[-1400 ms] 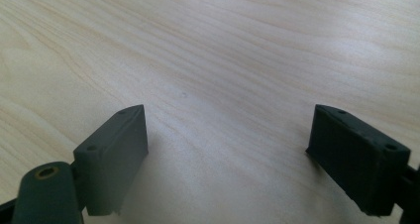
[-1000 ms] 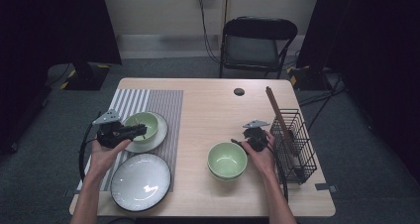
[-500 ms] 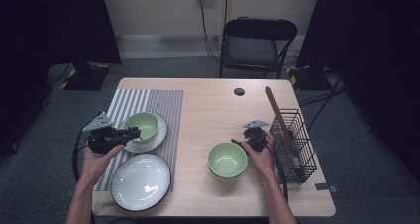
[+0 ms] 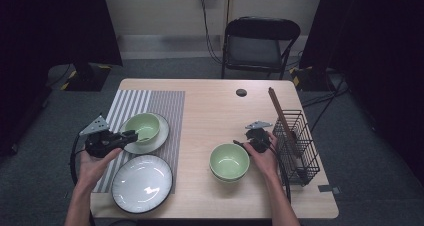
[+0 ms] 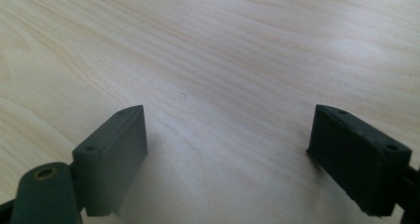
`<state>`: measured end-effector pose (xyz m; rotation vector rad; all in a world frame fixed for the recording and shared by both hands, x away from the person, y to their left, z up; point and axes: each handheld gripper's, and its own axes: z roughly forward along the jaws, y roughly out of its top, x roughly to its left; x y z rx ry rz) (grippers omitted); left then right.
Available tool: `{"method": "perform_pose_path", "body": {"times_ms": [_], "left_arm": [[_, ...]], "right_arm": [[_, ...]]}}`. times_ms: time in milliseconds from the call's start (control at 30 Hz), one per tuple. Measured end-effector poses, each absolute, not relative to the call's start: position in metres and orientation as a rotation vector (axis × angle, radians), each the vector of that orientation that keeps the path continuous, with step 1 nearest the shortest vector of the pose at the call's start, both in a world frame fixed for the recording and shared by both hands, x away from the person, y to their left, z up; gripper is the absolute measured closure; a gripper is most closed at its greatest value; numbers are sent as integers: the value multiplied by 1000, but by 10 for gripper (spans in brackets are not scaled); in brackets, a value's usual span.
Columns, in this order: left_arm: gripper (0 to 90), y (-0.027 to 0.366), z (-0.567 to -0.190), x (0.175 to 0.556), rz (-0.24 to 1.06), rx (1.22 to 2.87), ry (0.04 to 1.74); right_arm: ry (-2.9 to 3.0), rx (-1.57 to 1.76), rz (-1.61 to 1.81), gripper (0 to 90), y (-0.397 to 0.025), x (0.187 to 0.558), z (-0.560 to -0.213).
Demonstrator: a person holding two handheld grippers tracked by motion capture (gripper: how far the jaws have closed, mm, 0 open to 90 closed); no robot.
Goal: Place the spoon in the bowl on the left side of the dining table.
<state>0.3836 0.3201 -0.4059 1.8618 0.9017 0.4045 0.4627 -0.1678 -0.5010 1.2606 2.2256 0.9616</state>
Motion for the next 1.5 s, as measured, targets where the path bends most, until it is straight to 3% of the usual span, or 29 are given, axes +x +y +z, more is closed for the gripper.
{"method": "perform_pose_path", "body": {"times_ms": [200, 800, 933, 1500], "left_arm": [[793, 323, -406, 385, 404, 1861, 906], [783, 311, -393, 368, 365, 1783, 886], [832, 307, -401, 364, 348, 1802, 902], [791, 311, -435, 369, 344, 1872, 964]], "right_arm": [[2226, 1259, 961, 142, -168, 463, -501], [2226, 1259, 960, 142, -168, 463, -501], [2225, 1262, 962, 142, -168, 463, -501], [2228, 1263, 962, 135, -168, 464, -501]]}}
